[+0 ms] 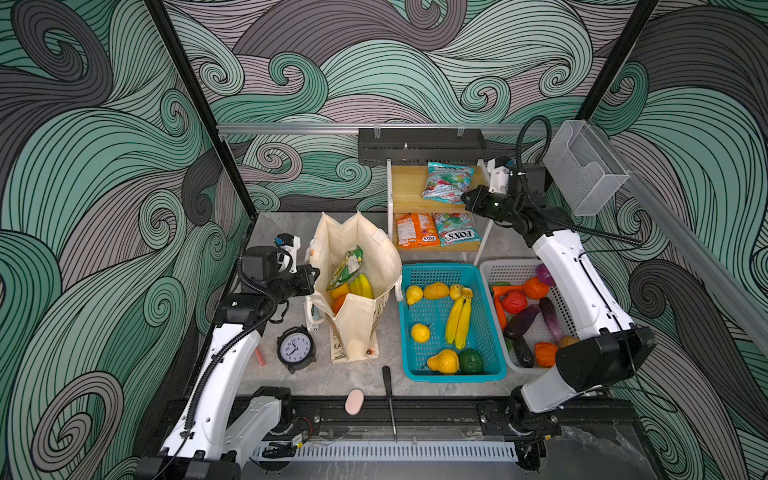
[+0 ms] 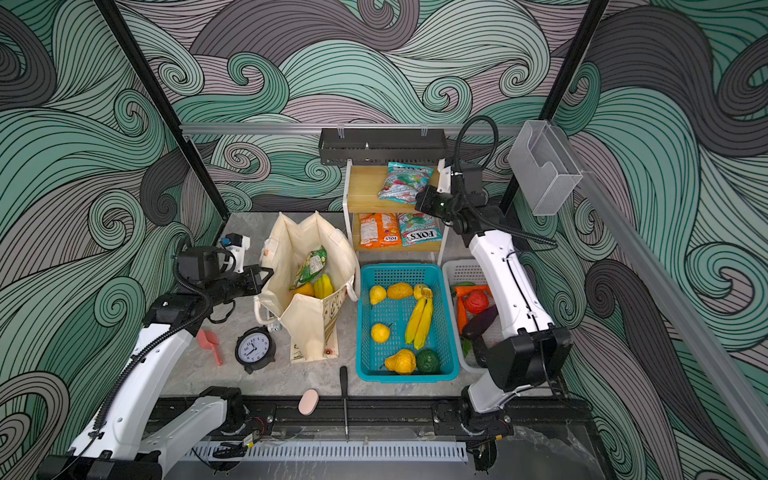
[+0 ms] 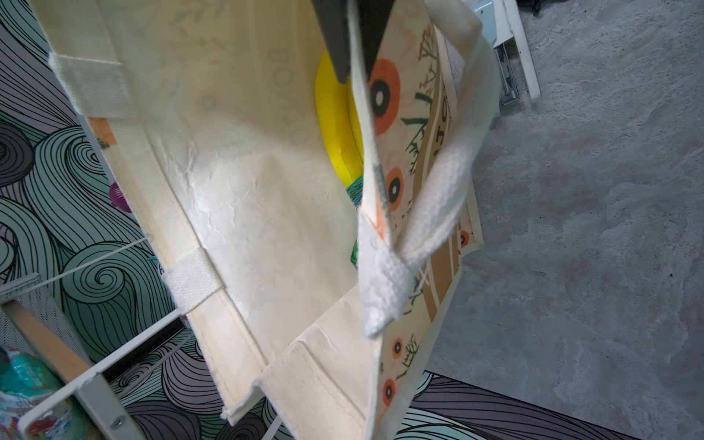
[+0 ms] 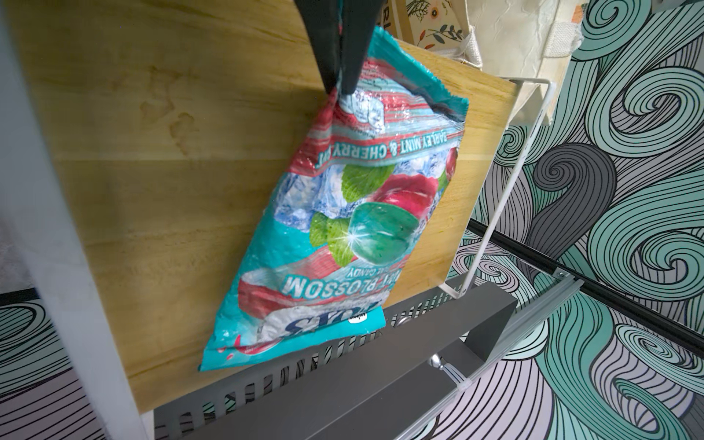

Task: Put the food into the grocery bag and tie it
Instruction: 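Position the right gripper over the teal Fox's Mint Blossom bag and grasp it, then lift the Mint Blossom bag and carry it over the tote bag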

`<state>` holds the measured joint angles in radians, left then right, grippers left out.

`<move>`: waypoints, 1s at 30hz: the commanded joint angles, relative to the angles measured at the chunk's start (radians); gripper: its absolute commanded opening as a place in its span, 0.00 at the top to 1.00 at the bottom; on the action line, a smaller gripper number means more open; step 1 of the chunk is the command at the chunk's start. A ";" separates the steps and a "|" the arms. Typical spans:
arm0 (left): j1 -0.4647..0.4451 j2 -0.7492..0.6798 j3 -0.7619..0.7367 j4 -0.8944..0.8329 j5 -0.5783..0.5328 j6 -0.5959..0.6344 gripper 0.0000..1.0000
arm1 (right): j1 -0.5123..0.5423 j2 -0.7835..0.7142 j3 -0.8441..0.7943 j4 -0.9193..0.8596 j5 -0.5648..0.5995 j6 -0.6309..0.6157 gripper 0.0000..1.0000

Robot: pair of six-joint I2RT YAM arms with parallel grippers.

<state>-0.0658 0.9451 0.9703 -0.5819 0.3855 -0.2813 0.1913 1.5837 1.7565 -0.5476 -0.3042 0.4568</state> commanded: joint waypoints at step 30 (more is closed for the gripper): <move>0.003 -0.013 0.005 -0.012 0.000 0.010 1.00 | 0.320 -0.287 0.037 -0.042 -0.003 -0.059 1.00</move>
<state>-0.0658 0.9443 0.9703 -0.5819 0.3859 -0.2813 0.4683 1.3136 1.7721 -0.6075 -0.3378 0.4252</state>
